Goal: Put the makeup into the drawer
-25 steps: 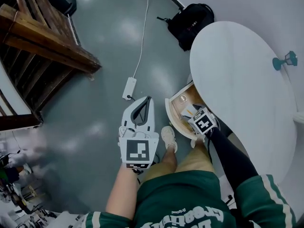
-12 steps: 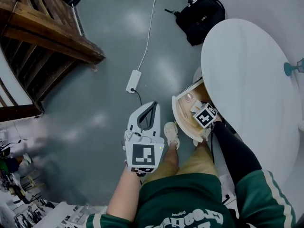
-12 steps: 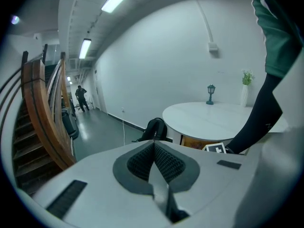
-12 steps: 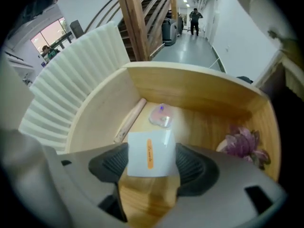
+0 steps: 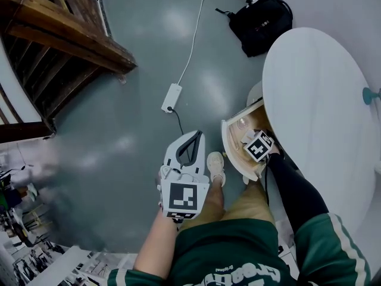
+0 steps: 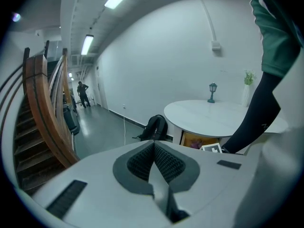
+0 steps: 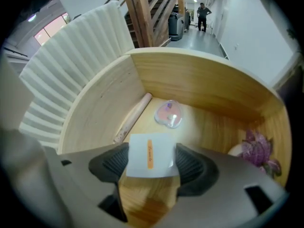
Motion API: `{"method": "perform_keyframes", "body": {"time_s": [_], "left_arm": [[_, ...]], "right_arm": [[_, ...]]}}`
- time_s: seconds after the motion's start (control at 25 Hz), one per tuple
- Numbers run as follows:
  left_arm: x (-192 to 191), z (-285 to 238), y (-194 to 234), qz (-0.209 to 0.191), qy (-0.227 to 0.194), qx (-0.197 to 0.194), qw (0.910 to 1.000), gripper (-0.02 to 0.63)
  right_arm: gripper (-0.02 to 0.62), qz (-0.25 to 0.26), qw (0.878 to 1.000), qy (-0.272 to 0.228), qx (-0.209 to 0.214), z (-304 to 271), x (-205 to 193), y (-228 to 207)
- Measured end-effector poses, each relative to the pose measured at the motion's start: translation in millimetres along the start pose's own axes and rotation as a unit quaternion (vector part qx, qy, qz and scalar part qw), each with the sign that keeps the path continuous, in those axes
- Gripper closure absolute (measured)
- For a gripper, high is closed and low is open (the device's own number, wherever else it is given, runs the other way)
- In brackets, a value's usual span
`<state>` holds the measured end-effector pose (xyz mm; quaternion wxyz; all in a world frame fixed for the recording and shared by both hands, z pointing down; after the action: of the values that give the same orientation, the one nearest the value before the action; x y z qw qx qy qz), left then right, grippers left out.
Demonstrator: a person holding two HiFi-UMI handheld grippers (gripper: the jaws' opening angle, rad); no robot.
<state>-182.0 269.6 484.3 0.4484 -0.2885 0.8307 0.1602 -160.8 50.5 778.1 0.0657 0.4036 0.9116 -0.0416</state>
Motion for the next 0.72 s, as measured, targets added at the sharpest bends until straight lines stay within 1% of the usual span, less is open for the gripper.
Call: {"method": "perform_keyframes", "body": {"time_s": [0.12,0.16,0.2,0.24,0.36,0.52,0.64,0.72], "left_arm": [[1,1,2,-0.001,-0.002,0.003,1.0,0.607],[1,1,2,0.0,-0.002,0.004,1.0,0.607],[2,1,2,0.0,-0.003,0.005,1.0,0.607],[2,1,1,0.0,-0.005,0.005,1.0,0.607],[6,1,0,-0.003,-0.016,-0.007,0.9999,0.607],[11,2,-3,-0.007,-0.023,-0.013,0.9996,0.607],[17,4,-4,-0.01,-0.03,-0.015,0.9994,0.607],[22,6,-5,-0.016,-0.036,-0.019,0.999,0.606]], "right_arm": [[0.271,-0.007,1.0,-0.007,0.006,0,2,0],[0.245,-0.011,1.0,-0.011,0.012,0,2,0],[0.188,-0.014,1.0,-0.015,0.018,1,2,1],[0.176,-0.017,0.999,-0.019,0.023,3,2,1],[0.175,-0.022,0.999,-0.03,0.024,9,3,3],[0.175,-0.012,0.998,-0.055,0.013,26,10,9],[0.174,-0.017,0.997,-0.081,0.008,41,16,19],[0.174,-0.026,0.994,-0.104,-0.005,56,23,23]]}}
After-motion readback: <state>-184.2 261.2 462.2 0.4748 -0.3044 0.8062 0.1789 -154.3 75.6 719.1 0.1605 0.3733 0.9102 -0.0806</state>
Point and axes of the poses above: the fingertips, and each gripper's own axes: z backward along the fingers, y to its left, x out of its top, the point moved 7 cm from there along z, backward along the fingers, and after that the axes turned 7 degrees about -x, right-handed, at the moved point
